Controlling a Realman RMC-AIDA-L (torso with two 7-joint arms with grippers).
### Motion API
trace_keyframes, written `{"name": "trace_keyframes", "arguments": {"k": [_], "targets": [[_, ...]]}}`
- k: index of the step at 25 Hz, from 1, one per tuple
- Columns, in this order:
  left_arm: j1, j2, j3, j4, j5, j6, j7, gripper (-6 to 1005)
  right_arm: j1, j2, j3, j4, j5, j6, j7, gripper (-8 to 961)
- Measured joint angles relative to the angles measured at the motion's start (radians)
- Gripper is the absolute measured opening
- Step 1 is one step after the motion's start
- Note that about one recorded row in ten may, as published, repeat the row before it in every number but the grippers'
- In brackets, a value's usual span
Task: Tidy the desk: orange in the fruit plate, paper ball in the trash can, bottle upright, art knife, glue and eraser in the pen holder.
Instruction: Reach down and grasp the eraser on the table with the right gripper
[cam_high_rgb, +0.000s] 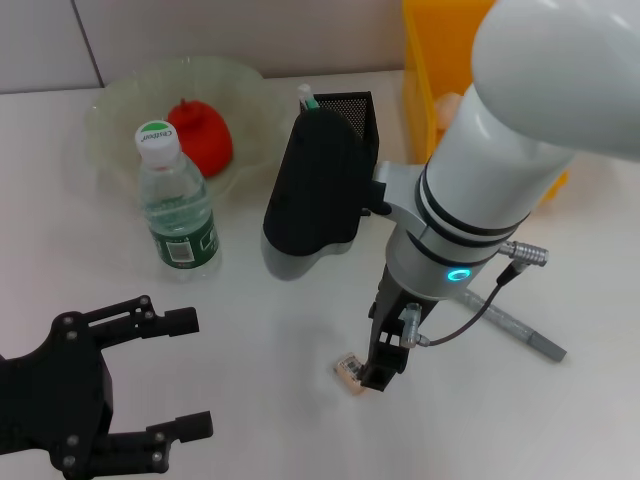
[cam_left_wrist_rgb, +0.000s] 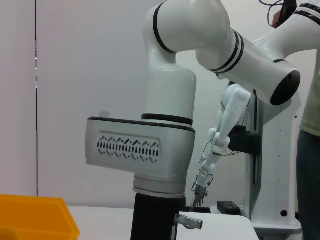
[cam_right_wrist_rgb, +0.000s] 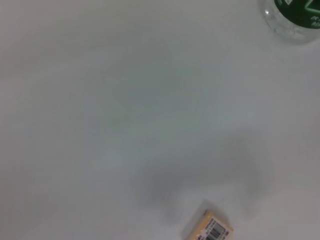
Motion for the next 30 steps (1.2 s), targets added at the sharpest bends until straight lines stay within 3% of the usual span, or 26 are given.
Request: {"name": "trace_keyframes", "arguments": {"k": [30], "targets": [[0.0,0.0,-0.003,0.0,0.0,0.0,0.012,801,0.093,0.003,-0.095,0.151,0.068,0.09,0.023,701]]}}
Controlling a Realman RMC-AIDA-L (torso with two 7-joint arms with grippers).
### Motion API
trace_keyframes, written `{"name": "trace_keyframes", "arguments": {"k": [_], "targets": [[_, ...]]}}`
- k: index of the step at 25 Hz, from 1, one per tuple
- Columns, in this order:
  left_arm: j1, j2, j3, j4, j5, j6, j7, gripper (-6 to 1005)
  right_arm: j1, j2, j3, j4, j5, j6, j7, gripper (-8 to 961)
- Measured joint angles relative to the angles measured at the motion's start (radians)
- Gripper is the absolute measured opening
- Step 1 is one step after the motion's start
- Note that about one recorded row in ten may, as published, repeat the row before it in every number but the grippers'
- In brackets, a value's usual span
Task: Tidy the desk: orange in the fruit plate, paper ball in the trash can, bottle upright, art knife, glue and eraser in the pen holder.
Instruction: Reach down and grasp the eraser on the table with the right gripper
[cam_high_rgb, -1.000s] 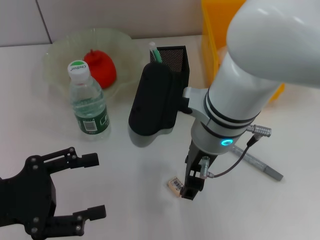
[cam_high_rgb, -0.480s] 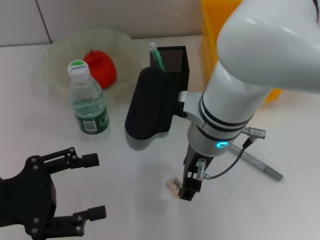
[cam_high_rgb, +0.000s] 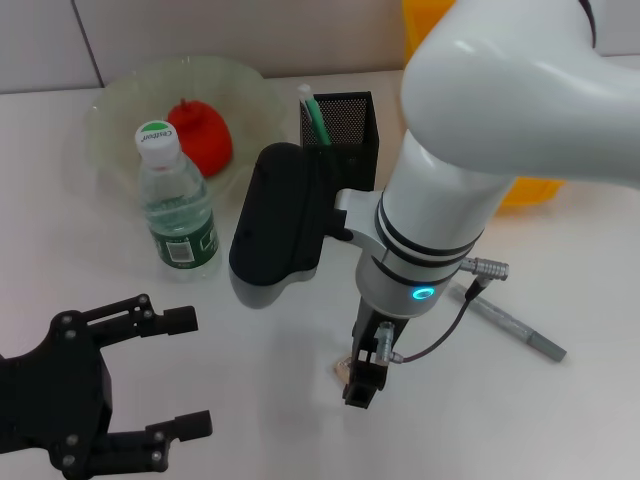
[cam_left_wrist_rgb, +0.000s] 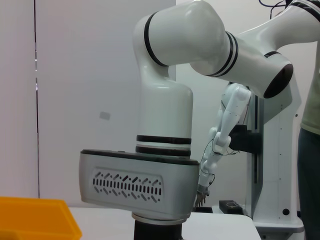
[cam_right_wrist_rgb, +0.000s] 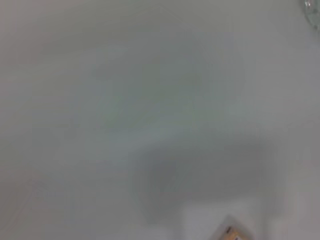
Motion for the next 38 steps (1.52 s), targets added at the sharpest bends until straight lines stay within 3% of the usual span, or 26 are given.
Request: {"name": "trace_keyframes", "arguments": {"k": [38], "targets": [[0.0,0.0,0.002,0.0,0.0,0.014,0.012,801,0.06,0.0,-0.056,0.099,0.043,0.061,0.017,700]]}}
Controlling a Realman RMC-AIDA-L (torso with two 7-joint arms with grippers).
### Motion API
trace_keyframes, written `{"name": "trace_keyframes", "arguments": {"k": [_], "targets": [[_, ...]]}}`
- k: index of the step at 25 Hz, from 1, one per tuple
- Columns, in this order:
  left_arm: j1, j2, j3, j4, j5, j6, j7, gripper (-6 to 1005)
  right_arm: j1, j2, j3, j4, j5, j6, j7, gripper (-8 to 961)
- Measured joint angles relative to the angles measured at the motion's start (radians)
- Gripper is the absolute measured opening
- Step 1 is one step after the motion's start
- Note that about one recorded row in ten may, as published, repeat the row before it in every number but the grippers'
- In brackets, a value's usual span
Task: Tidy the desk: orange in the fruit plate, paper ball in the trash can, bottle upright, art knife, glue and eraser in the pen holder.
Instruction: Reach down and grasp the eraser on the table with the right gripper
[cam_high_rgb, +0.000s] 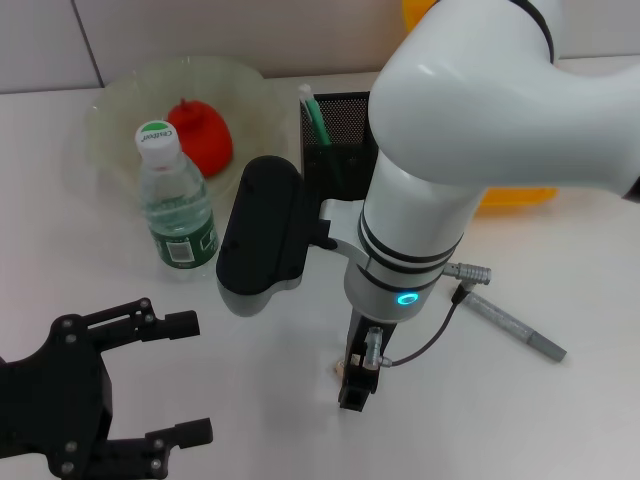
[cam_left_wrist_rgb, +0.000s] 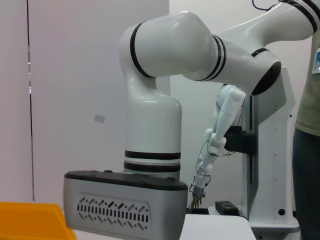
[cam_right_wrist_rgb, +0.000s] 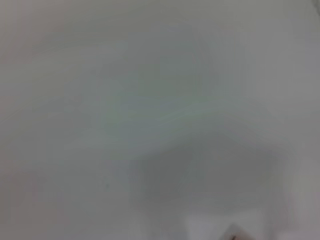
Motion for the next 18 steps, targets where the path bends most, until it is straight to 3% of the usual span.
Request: {"name": "trace_keyframes", "arguments": {"k": [18], "targets": [[-0.001,-0.002,0.002,0.0,0.0,0.0,0.0,801,0.019,0.0,-0.014,0.047,0.026,0.011,0.0,680]]}}
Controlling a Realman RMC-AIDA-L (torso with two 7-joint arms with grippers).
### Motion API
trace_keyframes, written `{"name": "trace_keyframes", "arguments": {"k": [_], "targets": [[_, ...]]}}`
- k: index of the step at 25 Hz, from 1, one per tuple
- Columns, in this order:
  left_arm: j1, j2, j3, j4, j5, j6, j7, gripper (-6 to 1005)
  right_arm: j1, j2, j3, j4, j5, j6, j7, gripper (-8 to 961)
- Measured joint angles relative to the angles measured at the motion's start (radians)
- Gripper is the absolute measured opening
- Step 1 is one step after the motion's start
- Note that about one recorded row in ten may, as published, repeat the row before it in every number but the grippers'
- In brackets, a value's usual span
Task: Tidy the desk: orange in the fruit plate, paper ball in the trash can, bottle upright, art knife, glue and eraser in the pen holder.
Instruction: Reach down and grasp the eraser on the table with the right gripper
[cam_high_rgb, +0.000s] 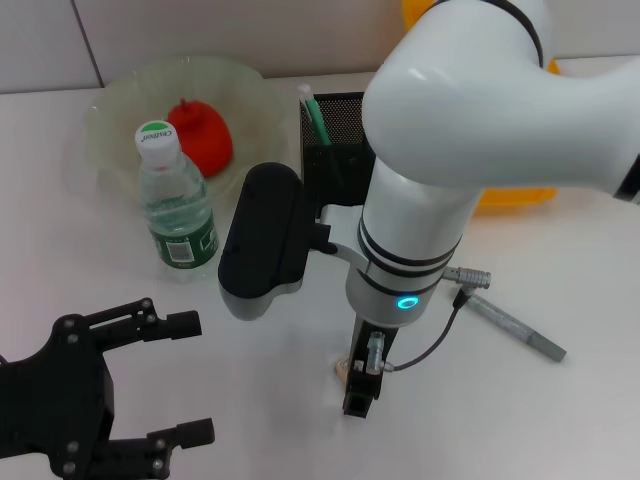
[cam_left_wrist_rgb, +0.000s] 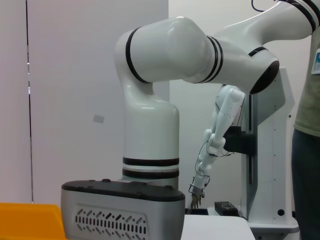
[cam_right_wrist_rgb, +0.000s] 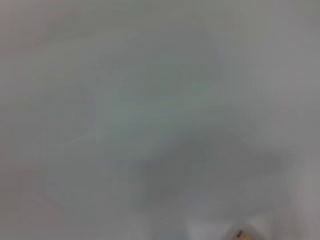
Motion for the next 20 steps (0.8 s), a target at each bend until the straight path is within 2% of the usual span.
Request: {"name": "trace_keyframes", "arguments": {"k": [20], "targets": [[0.0,0.0,0.0,0.0,0.0,0.0,0.012,801,0.006,0.0,-0.009,0.012,0.008,0.014,0.0,657]]}}
